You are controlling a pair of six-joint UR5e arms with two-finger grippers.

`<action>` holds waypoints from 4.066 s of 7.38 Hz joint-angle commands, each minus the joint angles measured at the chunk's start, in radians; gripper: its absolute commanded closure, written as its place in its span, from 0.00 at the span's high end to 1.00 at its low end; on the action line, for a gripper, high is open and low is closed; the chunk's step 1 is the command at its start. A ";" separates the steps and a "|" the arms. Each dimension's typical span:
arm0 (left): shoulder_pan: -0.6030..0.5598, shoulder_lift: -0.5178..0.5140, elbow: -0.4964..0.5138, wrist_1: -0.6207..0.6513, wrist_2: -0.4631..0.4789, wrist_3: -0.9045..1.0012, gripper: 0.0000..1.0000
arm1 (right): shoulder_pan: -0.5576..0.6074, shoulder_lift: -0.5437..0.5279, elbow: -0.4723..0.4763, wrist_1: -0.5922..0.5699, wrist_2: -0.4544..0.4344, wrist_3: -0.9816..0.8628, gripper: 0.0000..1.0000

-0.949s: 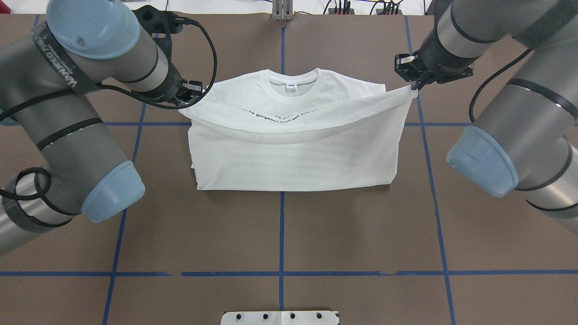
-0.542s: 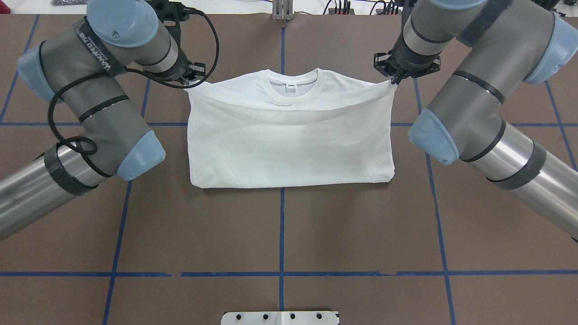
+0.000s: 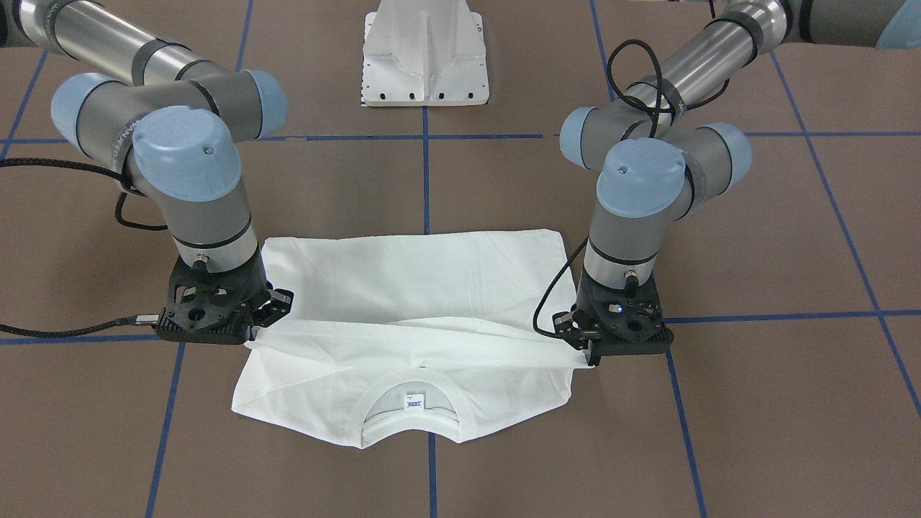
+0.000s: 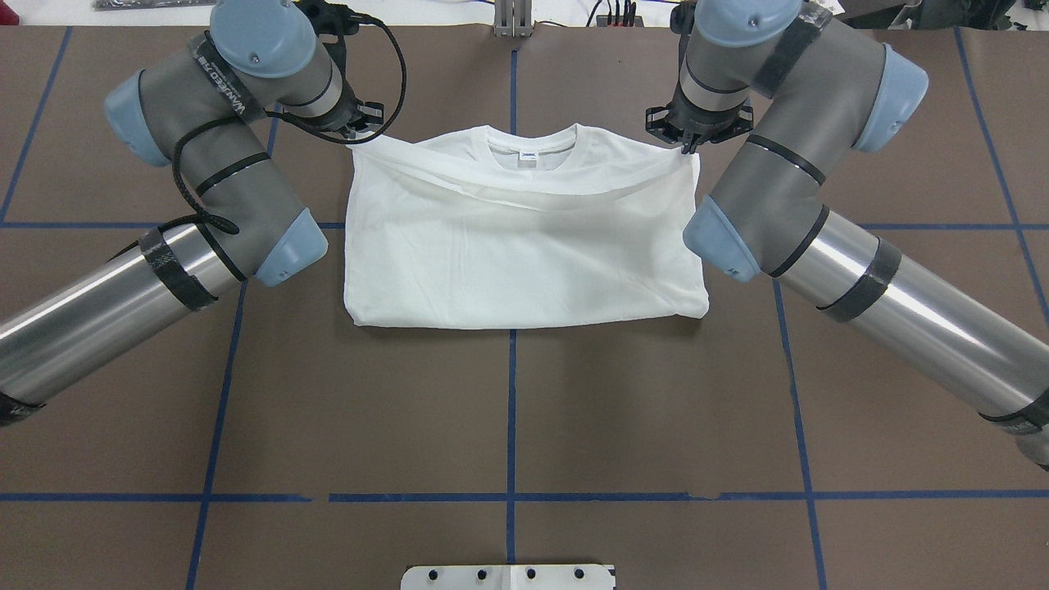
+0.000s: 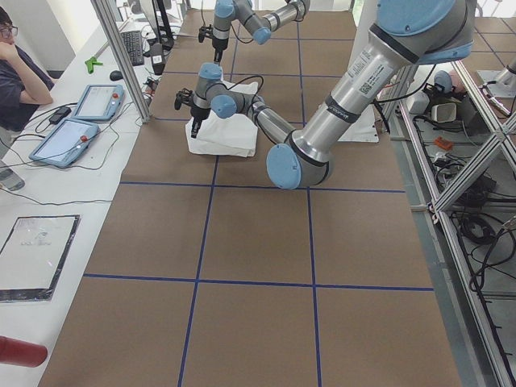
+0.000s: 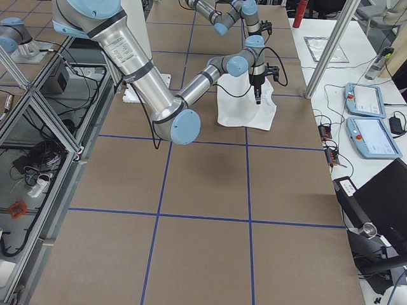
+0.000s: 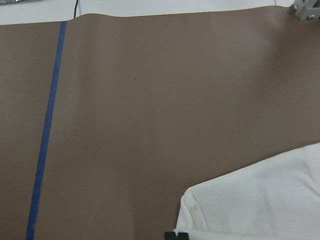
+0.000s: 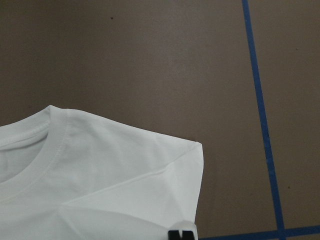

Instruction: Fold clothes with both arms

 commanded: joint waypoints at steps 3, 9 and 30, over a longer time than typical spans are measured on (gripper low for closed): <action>0.025 0.023 0.018 -0.066 -0.006 0.028 0.99 | -0.014 -0.007 -0.075 0.088 -0.014 -0.014 0.99; 0.146 0.331 -0.348 -0.094 -0.114 -0.068 1.00 | 0.023 -0.078 -0.012 0.094 0.027 -0.148 1.00; -0.239 0.158 0.148 -0.157 -0.118 0.534 1.00 | -0.126 -0.014 0.024 0.131 -0.028 0.129 1.00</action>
